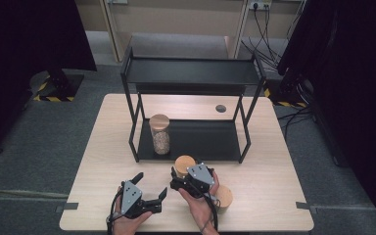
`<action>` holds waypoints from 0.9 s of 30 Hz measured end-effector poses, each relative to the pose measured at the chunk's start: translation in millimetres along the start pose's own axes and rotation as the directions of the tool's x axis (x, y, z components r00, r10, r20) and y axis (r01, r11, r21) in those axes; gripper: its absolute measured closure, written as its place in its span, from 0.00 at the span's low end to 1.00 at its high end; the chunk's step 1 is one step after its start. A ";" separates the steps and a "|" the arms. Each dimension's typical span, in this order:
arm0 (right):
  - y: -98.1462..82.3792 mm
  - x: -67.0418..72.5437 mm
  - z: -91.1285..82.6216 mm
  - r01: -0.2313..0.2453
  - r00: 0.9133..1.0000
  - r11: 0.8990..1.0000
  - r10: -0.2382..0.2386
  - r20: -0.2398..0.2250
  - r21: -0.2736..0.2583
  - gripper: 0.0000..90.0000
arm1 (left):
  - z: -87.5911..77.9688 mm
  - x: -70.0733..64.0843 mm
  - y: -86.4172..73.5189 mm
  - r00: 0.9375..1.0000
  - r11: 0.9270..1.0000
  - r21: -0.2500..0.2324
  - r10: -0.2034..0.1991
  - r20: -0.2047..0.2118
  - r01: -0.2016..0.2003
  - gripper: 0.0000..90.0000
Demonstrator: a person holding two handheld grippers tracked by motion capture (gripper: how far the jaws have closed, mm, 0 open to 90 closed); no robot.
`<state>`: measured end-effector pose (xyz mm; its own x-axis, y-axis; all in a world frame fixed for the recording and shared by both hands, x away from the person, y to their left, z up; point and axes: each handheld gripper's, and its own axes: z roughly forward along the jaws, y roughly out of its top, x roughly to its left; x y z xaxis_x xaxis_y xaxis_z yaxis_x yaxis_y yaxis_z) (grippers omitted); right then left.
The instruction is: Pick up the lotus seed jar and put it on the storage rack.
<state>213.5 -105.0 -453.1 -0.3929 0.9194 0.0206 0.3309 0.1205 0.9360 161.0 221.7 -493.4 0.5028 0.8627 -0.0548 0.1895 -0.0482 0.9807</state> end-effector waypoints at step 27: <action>-3.5 11.2 17.7 0.021 0.998 0.999 -0.023 0.052 0.048 0.28 | -0.6 0.6 0.1 1.000 1.000 -0.003 -0.004 0.001 0.004 0.02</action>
<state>223.2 -88.5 -462.3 -0.3557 0.9344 -0.0193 0.3638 0.1574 0.9181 160.8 222.5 -493.1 0.5031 0.8622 -0.0585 0.1889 -0.0436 0.9810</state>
